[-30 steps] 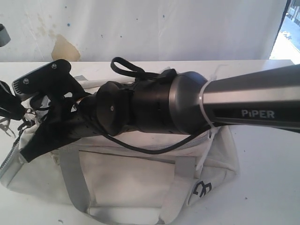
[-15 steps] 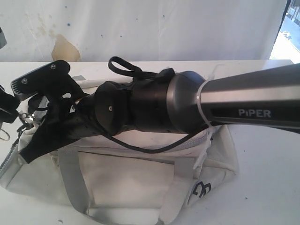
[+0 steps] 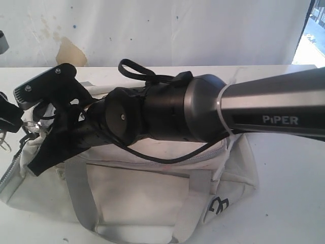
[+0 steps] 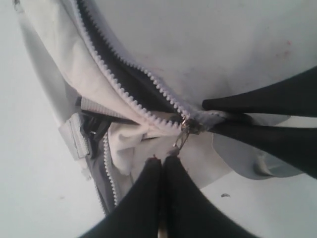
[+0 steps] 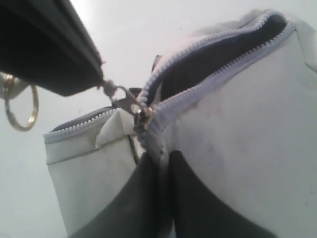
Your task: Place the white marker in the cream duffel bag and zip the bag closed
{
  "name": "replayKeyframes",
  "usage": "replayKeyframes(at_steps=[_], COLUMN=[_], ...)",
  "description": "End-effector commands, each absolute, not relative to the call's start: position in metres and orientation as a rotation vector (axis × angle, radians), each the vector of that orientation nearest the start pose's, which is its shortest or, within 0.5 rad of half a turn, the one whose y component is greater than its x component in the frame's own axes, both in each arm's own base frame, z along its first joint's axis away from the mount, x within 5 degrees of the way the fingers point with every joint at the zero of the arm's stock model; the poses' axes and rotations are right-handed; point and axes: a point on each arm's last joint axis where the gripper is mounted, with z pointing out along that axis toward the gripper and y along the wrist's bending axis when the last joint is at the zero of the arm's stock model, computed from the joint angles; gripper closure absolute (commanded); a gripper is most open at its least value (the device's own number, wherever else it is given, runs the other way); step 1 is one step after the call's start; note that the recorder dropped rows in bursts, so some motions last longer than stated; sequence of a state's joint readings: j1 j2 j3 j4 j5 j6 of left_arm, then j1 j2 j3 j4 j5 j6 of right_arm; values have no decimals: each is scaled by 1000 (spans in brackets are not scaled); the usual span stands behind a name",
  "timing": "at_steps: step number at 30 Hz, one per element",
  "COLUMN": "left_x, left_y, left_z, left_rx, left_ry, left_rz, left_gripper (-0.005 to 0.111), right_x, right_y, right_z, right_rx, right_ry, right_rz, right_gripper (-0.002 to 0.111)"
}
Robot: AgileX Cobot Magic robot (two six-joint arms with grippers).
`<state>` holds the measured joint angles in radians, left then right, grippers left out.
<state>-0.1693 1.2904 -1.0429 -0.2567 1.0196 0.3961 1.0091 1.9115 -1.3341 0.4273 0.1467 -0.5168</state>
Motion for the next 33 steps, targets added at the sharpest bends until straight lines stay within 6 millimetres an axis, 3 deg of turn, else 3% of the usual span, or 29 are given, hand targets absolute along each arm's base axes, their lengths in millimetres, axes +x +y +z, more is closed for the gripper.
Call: replayKeyframes(at_steps=[1,14,23,33], left_x=[240,222,219,224], left_y=[-69,-72,-70,-69], left_z=[318,315,321,322], left_rx=[623,721,732,963], left_ry=[2530,2661,2608,2466], left_rz=[-451,-561,-520,-421], left_gripper=[107,107,107,107], right_x=[222,235,241,245], right_y=[369,366,363,362], right_z=[215,207,208,206], right_rx=[-1268,-1126,-999,-903], right_ry=[1933,2015,2075,2141], right_rz=[542,575,625,665], right_gripper=[108,108,108,108])
